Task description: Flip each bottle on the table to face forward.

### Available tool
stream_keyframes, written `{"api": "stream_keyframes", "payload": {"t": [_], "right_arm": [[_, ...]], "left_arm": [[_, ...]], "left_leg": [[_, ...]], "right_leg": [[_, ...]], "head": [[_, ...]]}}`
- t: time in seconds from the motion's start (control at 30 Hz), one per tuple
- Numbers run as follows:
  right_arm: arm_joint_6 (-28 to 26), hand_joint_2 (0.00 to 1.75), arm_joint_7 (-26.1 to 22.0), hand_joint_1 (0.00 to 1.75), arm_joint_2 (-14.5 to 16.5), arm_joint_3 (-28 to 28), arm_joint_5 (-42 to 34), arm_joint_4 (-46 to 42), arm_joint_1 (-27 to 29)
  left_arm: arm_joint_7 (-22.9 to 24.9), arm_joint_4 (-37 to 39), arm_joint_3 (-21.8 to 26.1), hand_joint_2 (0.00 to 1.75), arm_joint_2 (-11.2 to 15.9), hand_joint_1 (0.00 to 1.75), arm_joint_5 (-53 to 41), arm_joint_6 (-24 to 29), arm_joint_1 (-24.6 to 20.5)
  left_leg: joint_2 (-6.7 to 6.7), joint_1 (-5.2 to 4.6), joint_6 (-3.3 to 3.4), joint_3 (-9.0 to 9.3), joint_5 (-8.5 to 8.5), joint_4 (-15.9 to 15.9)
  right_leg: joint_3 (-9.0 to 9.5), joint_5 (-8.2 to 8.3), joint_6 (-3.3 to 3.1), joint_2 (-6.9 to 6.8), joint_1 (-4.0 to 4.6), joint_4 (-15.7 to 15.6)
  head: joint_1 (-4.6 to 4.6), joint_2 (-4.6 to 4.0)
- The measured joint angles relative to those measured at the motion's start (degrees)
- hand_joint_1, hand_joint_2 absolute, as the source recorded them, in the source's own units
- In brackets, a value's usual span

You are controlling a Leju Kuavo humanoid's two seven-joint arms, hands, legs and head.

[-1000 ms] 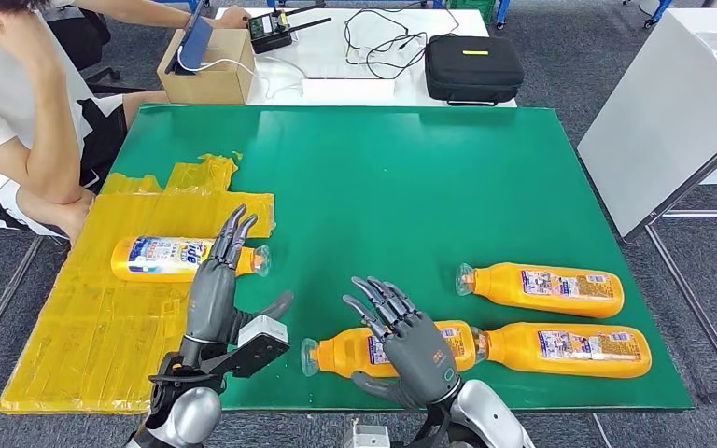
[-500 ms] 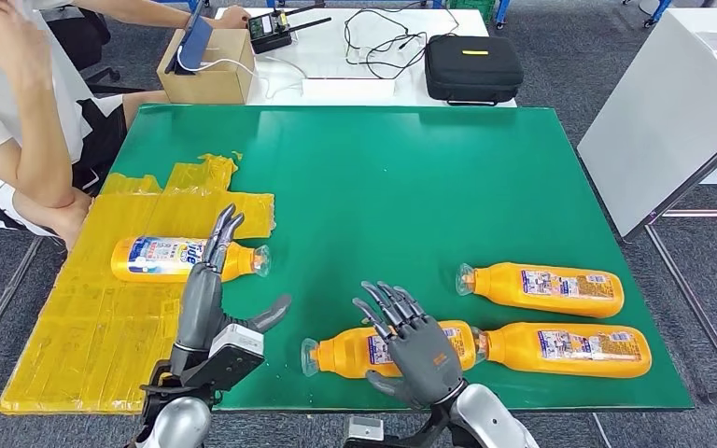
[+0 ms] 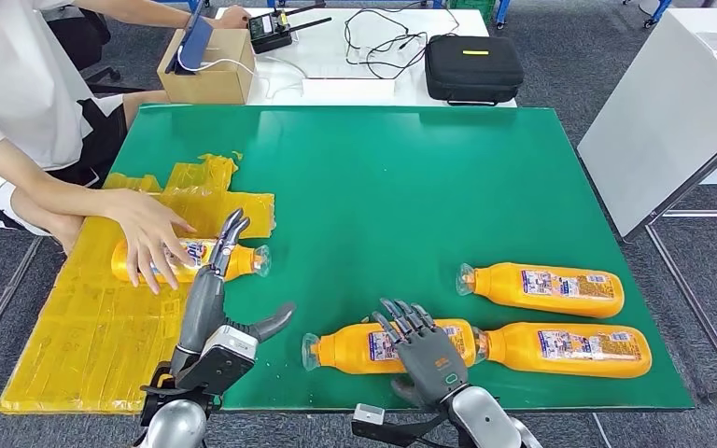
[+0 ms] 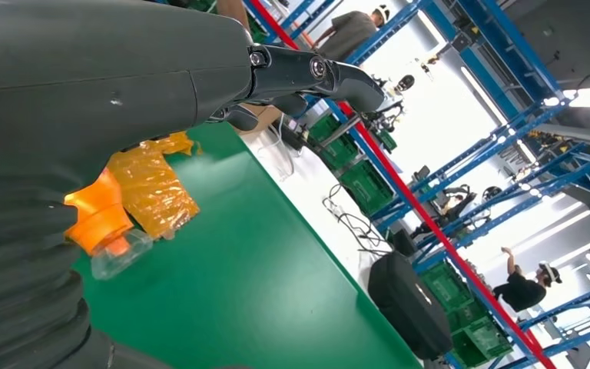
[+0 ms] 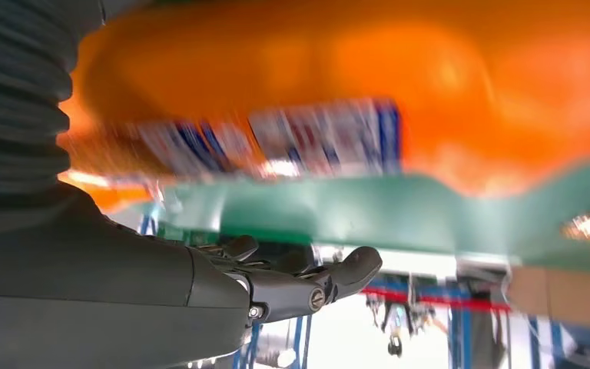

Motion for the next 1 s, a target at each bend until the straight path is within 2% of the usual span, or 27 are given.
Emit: {"api": "stream_keyframes", "payload": {"t": [0.33, 0.63, 1.0], "right_arm": [[2.6, 1.75, -0.5, 0.0, -1.5, -0.1, -3.0, 4.1, -1.6], [2.7, 1.75, 0.3, 0.0, -1.7, -0.3, -3.1, 5.3, -2.2], [3.9, 1.75, 6.7, 0.0, -1.7, -0.5, 1.9, 6.9, -3.4]], "left_arm": [[-0.3, 0.1, 0.0, 1.75, 0.0, 0.0, 1.0, 0.0, -0.3], [-0.4, 0.2, 0.0, 1.75, 0.0, 0.0, 1.3, 0.0, -0.3], [-0.3, 0.4, 0.0, 1.75, 0.0, 0.0, 1.6, 0.4, -0.3]], "left_leg": [[0.11, 0.0, 0.0, 0.07, 0.0, 0.0], [0.16, 0.0, 0.0, 0.19, 0.0, 0.0], [0.15, -0.01, -0.01, 0.51, -0.1, 0.0]], "right_leg": [[0.01, 0.0, 0.0, 0.01, 0.01, 0.0], [0.07, 0.01, -0.01, 0.01, 0.0, 0.0], [-0.16, -0.01, -0.01, 0.02, 0.0, -0.1]], "head": [[-0.01, 0.0], [0.0, 0.0], [0.0, 0.0]]}}
